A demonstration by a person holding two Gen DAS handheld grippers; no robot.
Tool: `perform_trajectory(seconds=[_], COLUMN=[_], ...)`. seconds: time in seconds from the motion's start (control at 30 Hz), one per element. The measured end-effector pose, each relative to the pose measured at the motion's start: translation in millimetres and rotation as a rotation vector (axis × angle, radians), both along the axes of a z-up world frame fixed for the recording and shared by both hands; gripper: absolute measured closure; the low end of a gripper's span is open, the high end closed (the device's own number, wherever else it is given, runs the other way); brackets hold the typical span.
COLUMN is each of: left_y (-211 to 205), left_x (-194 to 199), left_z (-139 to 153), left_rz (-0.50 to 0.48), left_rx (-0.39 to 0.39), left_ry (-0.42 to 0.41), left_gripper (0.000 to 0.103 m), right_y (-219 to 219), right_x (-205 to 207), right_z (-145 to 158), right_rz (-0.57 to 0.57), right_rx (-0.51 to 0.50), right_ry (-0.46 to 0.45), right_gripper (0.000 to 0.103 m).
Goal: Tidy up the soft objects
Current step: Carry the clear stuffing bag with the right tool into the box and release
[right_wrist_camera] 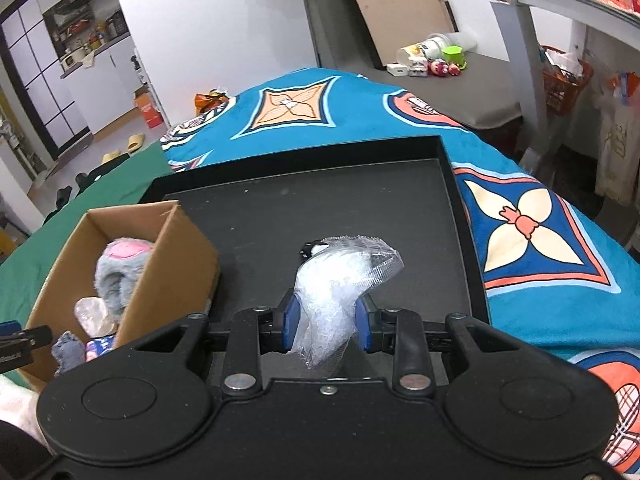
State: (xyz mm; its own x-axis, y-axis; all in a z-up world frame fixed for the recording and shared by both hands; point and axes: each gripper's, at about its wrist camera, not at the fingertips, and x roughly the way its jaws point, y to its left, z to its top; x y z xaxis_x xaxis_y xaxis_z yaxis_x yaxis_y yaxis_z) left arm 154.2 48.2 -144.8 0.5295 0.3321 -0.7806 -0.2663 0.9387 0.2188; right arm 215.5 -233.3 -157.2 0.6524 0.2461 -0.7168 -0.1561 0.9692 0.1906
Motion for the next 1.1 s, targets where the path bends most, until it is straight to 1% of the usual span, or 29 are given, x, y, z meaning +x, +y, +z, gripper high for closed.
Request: perform_trajectory(seconds=[0.23,0.33,0.53,0.73,0.8,0.93,1.0,1.1], left_y=[2,3,6,11,12,18,21,23], left_x=[-3,-4,-7,-8,-8,-8,-9,-9], left_z=[1,1,3,3,2,0,-1,-2], left_rz=[-0.005,-0.007,-0.010,-0.012,-0.013,-0.010,-0.009,-0.013], left_rx=[-0.022,-0.031,-0.061,-0.101,-0.112,-0.160,-0.179,-0.203], left_ry=[-0.004,-0.010,-0.026,-0.035,-0.031,-0.033,-0.033,-0.037], left_gripper=[0.053,0.055,0.057,0.062,0.070,0.078,0.084,0.091], right_y=[14,21,36,59,66,80,87,96], right_x=[-12,-16,-25,-33,-35,-38,-38,-37], right_z=[10,14,23,37,42,52,54,56], right_rz=[0.033,0.052,0.094,0.150,0.164,0.187,0.194,0.200], right_rx=[-0.023,-0.034,-0.033,-0.026,-0.026,-0.032,-0.037,-0.049], right_ry=[-0.012,-0.013,-0.030,-0.043,-0.051,-0.070,-0.073,-0.075], right_gripper=[0.074,0.074,0.074,0.074,0.074,0.074,0.074,0.073])
